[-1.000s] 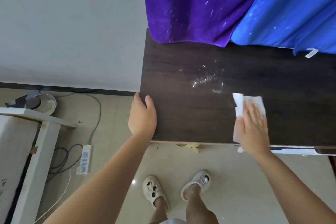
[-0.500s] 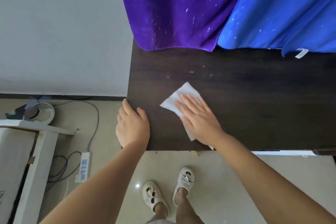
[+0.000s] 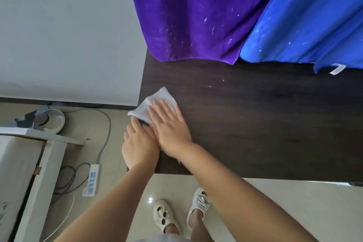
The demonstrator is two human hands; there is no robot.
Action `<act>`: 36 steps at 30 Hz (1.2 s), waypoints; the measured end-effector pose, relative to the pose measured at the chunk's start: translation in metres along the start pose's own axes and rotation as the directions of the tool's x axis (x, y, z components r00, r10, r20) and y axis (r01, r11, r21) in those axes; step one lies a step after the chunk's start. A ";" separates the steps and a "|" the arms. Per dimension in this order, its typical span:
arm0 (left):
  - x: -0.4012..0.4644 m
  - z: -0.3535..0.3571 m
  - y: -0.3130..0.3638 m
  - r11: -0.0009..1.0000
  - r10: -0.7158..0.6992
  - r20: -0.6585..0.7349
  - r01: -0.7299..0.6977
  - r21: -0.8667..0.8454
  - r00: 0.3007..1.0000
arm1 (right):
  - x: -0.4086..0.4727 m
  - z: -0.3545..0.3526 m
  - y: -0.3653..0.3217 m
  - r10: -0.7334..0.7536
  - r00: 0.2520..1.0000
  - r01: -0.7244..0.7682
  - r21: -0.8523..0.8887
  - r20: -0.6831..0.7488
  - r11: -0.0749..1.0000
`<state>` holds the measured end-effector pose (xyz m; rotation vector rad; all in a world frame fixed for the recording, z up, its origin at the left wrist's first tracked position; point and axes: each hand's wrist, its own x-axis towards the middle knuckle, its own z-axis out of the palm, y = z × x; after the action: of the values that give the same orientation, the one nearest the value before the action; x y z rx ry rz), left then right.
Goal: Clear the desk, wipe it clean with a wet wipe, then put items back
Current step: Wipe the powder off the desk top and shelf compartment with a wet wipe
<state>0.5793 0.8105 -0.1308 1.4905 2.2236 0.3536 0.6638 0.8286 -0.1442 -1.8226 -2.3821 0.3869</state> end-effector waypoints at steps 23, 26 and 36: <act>-0.001 -0.002 0.001 0.999 0.025 -0.018 -0.025 0.035 1.000 | 0.002 -0.057 0.200 0.679 0.688 -0.695 0.034 -0.257 0.718; 0.000 -0.002 0.000 0.999 0.022 -0.017 -0.021 0.046 1.000 | 0.022 -0.057 0.178 0.864 0.480 -0.861 0.106 -0.153 0.497; 0.001 0.000 -0.001 0.999 0.016 -0.003 -0.016 0.047 1.000 | 0.136 -0.022 0.047 -0.172 0.984 0.176 -0.085 0.052 0.981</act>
<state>0.5780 0.8107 -0.1312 1.5336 2.2384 0.3107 0.6765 0.9733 -0.1444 -1.6374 -2.6028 0.3099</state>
